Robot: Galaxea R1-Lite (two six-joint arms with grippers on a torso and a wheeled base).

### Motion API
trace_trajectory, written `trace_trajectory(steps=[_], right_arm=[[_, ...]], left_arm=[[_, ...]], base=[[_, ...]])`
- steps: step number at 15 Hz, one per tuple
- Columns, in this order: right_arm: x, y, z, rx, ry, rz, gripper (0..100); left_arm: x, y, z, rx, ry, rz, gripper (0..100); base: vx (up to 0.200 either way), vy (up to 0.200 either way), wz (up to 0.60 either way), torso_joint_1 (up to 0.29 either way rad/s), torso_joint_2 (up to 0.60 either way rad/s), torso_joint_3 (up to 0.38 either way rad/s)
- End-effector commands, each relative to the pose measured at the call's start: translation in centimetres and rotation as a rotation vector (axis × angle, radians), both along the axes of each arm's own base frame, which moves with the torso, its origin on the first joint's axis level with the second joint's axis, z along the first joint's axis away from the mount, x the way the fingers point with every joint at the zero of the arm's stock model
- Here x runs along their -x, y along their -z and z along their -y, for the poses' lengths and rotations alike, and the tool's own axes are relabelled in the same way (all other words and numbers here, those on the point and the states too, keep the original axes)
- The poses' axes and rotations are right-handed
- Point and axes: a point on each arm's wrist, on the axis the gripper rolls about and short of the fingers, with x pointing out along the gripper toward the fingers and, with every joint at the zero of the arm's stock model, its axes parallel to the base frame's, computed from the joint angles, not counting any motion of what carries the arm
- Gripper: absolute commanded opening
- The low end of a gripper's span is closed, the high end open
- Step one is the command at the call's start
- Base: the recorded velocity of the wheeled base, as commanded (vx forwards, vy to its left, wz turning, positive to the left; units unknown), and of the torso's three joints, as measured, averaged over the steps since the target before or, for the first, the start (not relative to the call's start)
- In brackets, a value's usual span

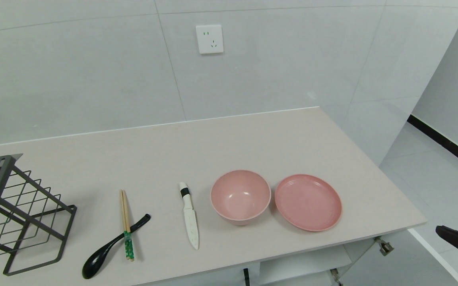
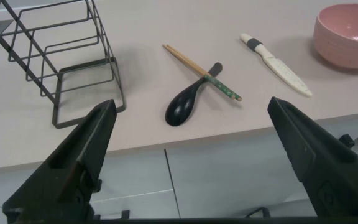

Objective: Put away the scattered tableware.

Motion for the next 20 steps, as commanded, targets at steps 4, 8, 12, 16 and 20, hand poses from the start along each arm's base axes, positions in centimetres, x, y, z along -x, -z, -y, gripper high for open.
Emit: trace_trajectory(steps=[4, 8, 12, 16, 20], right_arm=[[-4.2, 1.0, -1.0, 0.02, -0.074, -0.15, 100], [-6.3, 2.4, -1.7, 0.042, -0.106, -0.247, 100], [-7.9, 3.4, -1.9, 0.081, -0.121, -0.257, 100], [-10.0, 3.7, -2.3, 0.077, -0.124, -0.202, 100], [-11.9, 4.1, -3.6, 0.08, -0.163, -0.23, 100]], left_arm=[[0.0, 0.0, 0.0, 0.001, -0.001, -0.001, 100], [0.0, 0.0, 0.0, 0.001, 0.007, -0.001, 100], [0.0, 0.0, 0.0, 0.004, 0.008, -0.001, 100], [0.0, 0.0, 0.0, 0.004, 0.007, -0.003, 100], [0.0, 0.0, 0.0, 0.004, 0.007, -0.003, 100]], base=[[0.0, 0.0, 0.0, 0.0, 0.0, 0.0], [0.0, 0.0, 0.0, 0.0, 0.0, 0.0], [0.0, 0.0, 0.0, 0.0, 0.0, 0.0], [0.0, 0.0, 0.0, 0.0, 0.0, 0.0], [0.0, 0.0, 0.0, 0.0, 0.0, 0.0]])
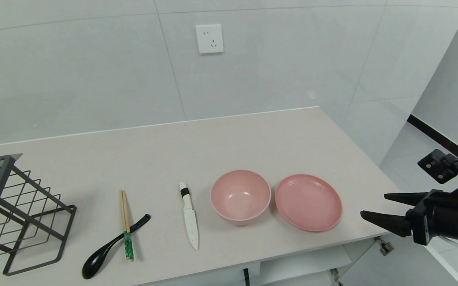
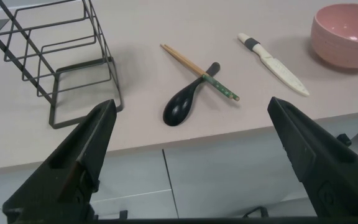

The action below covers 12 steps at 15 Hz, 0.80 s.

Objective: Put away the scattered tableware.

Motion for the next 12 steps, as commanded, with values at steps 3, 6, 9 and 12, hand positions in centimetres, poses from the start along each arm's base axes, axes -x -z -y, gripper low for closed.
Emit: trace_trajectory(steps=[3, 6, 9, 12], right_arm=[[-2.7, 0.9, -0.9, 0.018, -0.002, -0.048, 100], [-4.1, 1.7, -1.6, 0.033, -0.019, -0.076, 100], [-5.7, 3.1, -2.4, 0.044, -0.025, -0.101, 100], [-7.8, 3.9, -2.7, 0.048, 0.003, -0.071, 100]], left_arm=[[0.0, 0.0, 0.0, 0.001, 0.001, -0.001, 100], [0.0, 0.0, 0.0, 0.015, 0.002, -0.001, 100], [0.0, 0.0, 0.0, 0.018, 0.004, -0.001, 100], [0.0, 0.0, 0.0, 0.02, 0.004, -0.001, 100]], base=[[0.0, 0.0, 0.0, 0.0, 0.0, 0.0], [0.0, 0.0, 0.0, 0.0, 0.0, 0.0], [0.0, 0.0, 0.0, 0.0, 0.0, 0.0], [0.0, 0.0, 0.0, 0.0, 0.0, 0.0]])
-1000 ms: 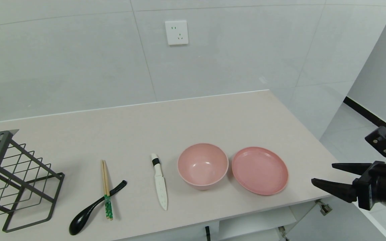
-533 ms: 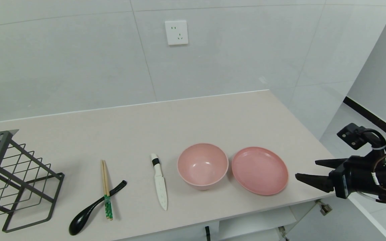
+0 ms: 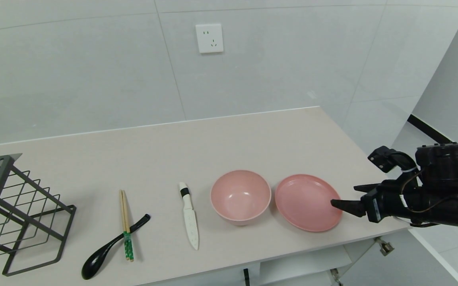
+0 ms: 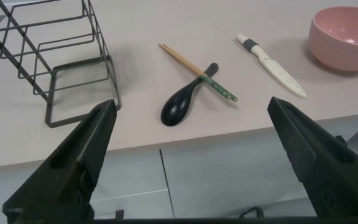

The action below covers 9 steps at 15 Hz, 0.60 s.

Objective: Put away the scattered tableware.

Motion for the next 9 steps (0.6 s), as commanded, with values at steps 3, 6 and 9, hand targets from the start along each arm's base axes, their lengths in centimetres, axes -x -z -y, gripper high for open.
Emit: trace_trajectory(steps=[3, 6, 9], right_arm=[[-3.3, 1.8, -0.7, 0.008, 0.007, -0.029, 100], [-4.9, 2.2, -0.9, 0.011, 0.039, -0.029, 100], [-6.5, 2.9, -0.9, 0.002, 0.054, -0.02, 100]], left_arm=[[0.0, 0.0, 0.0, 0.001, -0.002, -0.001, 100], [0.0, 0.0, 0.0, 0.001, -0.002, -0.001, 100], [0.0, 0.0, 0.0, 0.003, -0.002, -0.001, 100]], base=[[0.0, 0.0, 0.0, 0.0, 0.0, 0.0], [0.0, 0.0, 0.0, 0.0, 0.0, 0.0], [0.0, 0.0, 0.0, 0.0, 0.0, 0.0]])
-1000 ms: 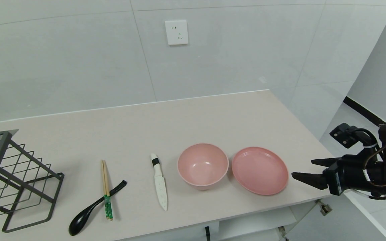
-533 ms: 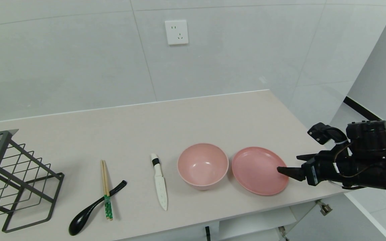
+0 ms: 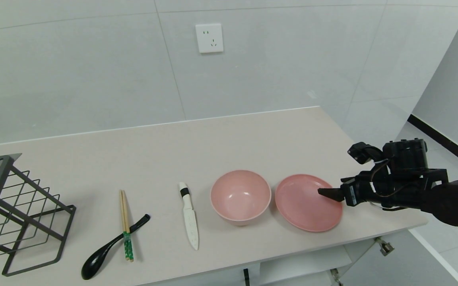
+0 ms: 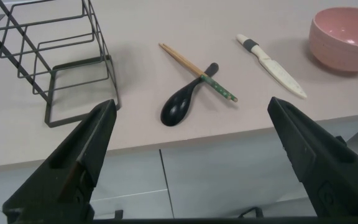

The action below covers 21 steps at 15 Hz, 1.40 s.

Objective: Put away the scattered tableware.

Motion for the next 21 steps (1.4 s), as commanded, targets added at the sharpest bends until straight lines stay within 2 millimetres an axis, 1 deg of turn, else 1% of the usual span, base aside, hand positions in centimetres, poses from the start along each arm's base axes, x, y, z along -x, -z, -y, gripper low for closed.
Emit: trace_trajectory(steps=[1, 2, 6, 13, 17, 18, 21], right_arm=[[-1.7, 1.2, -0.1, -0.001, 0.01, -0.008, 100], [-1.9, 1.6, -0.1, -0.001, 0.01, -0.011, 100], [-1.6, 2.2, -0.4, 0.004, -0.002, -0.033, 100], [-0.3, 2.6, -3.6, -0.005, -0.084, -0.062, 100], [0.0, 3.1, -3.4, -0.003, -0.078, -0.085, 100], [0.0, 3.1, -3.4, -0.003, -0.076, -0.085, 0], [0.0, 3.3, -3.1, 0.006, -0.055, -0.088, 0]], left_arm=[[0.0, 0.0, 0.0, 0.0, -0.001, -0.001, 100], [0.0, 0.0, 0.0, 0.0, 0.0, -0.001, 100], [0.0, 0.0, 0.0, 0.0, -0.001, -0.001, 100], [0.0, 0.0, 0.0, 0.0, 0.0, -0.001, 100], [0.0, 0.0, 0.0, 0.0, -0.001, -0.001, 100], [0.0, 0.0, 0.0, 0.0, 0.0, -0.001, 100], [0.0, 0.0, 0.0, 0.0, -0.001, -0.001, 100]], base=[[0.0, 0.0, 0.0, 0.0, 0.0, 0.0], [0.0, 0.0, 0.0, 0.0, 0.0, 0.0], [0.0, 0.0, 0.0, 0.0, 0.0, 0.0], [0.0, 0.0, 0.0, 0.0, 0.0, 0.0], [0.0, 0.0, 0.0, 0.0, 0.0, 0.0], [0.0, 0.0, 0.0, 0.0, 0.0, 0.0], [0.0, 0.0, 0.0, 0.0, 0.0, 0.0]])
